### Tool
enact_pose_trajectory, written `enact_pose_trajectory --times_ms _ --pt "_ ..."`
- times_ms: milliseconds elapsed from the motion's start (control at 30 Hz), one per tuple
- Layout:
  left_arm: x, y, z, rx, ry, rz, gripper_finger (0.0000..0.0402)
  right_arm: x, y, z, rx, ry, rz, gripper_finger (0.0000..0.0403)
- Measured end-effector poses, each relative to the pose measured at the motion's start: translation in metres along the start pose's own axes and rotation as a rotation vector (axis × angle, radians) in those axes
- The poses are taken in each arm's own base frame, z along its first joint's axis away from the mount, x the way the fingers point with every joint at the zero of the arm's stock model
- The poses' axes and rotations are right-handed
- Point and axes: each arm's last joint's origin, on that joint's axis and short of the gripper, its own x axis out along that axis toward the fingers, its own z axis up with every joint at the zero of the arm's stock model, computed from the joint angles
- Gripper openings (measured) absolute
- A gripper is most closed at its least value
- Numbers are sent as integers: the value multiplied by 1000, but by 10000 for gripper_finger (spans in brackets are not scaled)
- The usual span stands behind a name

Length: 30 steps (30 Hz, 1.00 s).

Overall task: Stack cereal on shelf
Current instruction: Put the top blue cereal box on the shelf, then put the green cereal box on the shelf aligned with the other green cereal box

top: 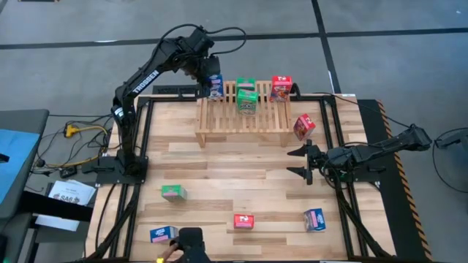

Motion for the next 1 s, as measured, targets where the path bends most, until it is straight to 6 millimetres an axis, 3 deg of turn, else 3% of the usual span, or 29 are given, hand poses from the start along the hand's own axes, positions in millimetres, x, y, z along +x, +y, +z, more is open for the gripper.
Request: enact_pose_trajectory --times_ms 333,600,833,1000 --pt "-3 1 1 5 -5 14 227 0 0 0 -1 0 0 354" --pt "-45 -6 -2 6 -37 89 227 0 0 0 -4 0 0 354" --pt "-71 -40 -11 -87 73 -12 227 0 0 0 -4 0 0 354" --pt "-85 -76 -3 -47 23 -111 227 0 0 0 -4 0 0 354"
